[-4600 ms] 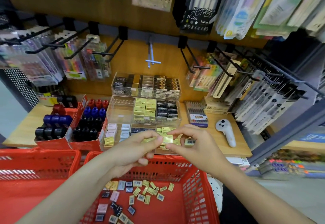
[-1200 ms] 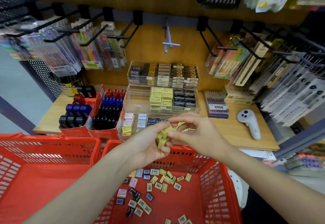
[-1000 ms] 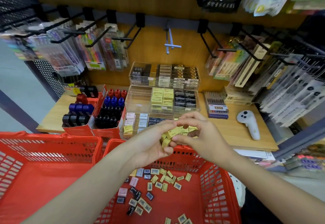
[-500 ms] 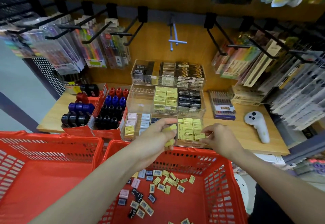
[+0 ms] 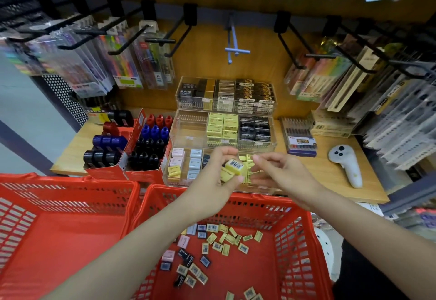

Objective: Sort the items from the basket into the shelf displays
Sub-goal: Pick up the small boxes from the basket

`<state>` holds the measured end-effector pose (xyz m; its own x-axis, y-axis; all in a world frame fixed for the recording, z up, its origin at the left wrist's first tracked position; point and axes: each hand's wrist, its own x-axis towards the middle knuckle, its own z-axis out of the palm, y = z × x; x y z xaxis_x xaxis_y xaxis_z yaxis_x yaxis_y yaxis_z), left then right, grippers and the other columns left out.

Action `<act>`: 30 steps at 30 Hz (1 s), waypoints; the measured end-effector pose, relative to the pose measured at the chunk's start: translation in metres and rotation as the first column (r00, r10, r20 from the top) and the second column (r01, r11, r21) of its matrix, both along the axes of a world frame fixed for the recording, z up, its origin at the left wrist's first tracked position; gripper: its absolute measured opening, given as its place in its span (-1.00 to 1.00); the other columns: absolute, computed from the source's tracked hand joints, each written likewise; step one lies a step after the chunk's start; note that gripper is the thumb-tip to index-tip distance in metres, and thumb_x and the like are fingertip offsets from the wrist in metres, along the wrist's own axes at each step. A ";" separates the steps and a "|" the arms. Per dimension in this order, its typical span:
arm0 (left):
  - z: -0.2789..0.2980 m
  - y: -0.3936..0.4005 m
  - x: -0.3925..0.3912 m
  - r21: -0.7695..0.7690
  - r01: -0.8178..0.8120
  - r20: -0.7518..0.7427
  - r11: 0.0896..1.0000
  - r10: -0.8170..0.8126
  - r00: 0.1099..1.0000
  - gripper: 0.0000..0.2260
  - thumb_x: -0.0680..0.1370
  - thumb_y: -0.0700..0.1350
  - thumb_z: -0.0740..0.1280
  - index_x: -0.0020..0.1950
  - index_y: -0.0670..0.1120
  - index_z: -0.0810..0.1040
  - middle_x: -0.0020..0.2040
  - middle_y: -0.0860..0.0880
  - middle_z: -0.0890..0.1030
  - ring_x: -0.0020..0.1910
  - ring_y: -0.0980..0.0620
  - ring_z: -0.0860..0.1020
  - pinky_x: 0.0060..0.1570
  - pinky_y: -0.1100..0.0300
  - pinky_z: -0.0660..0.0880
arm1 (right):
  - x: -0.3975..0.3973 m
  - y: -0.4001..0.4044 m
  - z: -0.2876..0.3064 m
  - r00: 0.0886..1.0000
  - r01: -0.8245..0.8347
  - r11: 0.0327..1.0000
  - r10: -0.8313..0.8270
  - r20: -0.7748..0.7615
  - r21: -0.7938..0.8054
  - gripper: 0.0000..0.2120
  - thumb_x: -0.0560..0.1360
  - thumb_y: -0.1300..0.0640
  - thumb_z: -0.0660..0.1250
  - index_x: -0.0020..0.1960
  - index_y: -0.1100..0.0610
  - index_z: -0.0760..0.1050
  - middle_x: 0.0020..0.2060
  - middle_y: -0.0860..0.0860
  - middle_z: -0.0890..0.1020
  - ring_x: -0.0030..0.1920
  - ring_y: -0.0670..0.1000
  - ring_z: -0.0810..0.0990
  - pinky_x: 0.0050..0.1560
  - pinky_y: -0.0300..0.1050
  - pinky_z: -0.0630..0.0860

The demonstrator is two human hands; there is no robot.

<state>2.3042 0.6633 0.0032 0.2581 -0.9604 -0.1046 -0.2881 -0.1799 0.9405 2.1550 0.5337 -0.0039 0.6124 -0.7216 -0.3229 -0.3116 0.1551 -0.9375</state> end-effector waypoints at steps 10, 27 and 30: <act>0.006 0.009 -0.005 0.008 0.043 0.123 0.999 -0.044 0.991 -0.60 0.64 -0.16 0.28 0.40 0.16 0.25 0.21 0.32 0.41 0.03 0.42 0.44 -0.07 0.58 0.36 | 0.006 0.044 0.026 0.990 0.115 0.993 -0.116 0.079 0.019 -0.83 0.40 0.26 0.53 -0.02 0.19 0.66 -0.06 0.11 0.71 -0.15 0.06 0.73 -0.16 -0.21 0.62; 0.001 -0.002 0.009 0.140 -0.201 -0.187 0.970 0.225 0.956 -0.80 0.59 -0.08 0.38 0.18 0.15 0.53 0.02 0.16 0.55 -0.16 0.21 0.49 -0.07 0.30 0.42 | 0.025 -0.051 -0.052 0.862 -0.088 0.818 -0.224 -0.455 -0.569 -0.89 0.56 0.09 0.38 -0.02 0.13 0.58 -0.36 0.05 0.66 -0.34 -0.05 0.65 -0.35 -0.19 0.55; 0.005 -0.004 0.010 0.222 -0.160 -0.405 0.962 0.240 0.882 -0.71 0.59 -0.20 0.38 0.24 0.11 0.52 0.14 0.15 0.52 0.05 0.23 0.52 0.24 0.21 0.23 | 0.028 -0.054 -0.063 0.855 -0.118 0.790 -0.227 -0.467 -0.601 -0.86 0.57 0.16 0.36 0.09 0.19 0.61 -0.20 0.12 0.70 -0.20 0.04 0.68 -0.18 -0.08 0.62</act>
